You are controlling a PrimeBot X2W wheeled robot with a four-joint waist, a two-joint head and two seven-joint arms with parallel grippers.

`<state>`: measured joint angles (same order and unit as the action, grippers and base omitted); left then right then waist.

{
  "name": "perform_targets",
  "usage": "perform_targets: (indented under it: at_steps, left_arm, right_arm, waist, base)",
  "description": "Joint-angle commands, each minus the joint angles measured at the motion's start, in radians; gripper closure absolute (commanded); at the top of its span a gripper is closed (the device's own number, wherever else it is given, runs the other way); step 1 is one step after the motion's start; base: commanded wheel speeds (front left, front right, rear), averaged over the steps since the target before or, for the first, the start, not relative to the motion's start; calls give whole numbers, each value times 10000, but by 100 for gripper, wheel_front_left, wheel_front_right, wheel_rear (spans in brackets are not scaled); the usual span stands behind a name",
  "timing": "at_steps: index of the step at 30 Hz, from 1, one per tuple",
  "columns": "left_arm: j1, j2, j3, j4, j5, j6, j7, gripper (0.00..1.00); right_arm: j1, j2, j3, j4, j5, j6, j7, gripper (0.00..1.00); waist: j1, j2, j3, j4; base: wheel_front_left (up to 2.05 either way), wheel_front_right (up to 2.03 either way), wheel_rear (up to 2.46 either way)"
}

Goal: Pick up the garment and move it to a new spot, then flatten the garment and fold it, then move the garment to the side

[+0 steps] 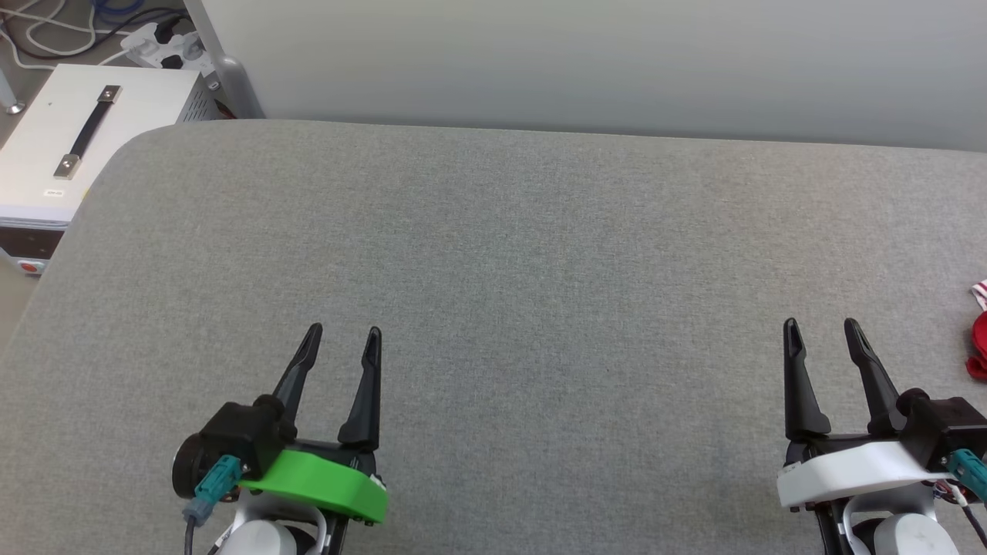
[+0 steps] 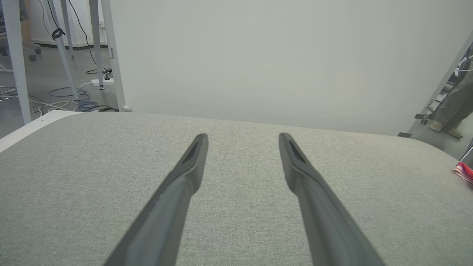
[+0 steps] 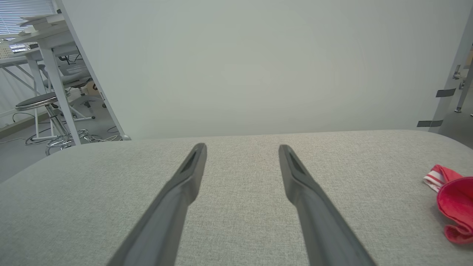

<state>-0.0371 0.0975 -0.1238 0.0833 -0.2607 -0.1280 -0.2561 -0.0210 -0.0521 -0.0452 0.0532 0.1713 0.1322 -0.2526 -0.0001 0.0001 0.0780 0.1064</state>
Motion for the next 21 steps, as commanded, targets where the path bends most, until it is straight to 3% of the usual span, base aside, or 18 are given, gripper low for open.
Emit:
perform_targets:
  at_steps: [1, 21]
  left_arm:
    - [111, -52, 22, -37, 128, -27, -57, 0]
    - [99, -51, 37, -19, 99, -27, -57, 0]
  right_arm:
    - [4, 16, 18, -60, 81, -15, -90, 0]
    - [-12, 18, 56, -114, 178, -15, -91, 0]
  waist:
    - [1, -1, -7, 1]
    - [1, -1, 16, -66]
  base:
    - [0, 0, 0]
    - [0, 0, 0]
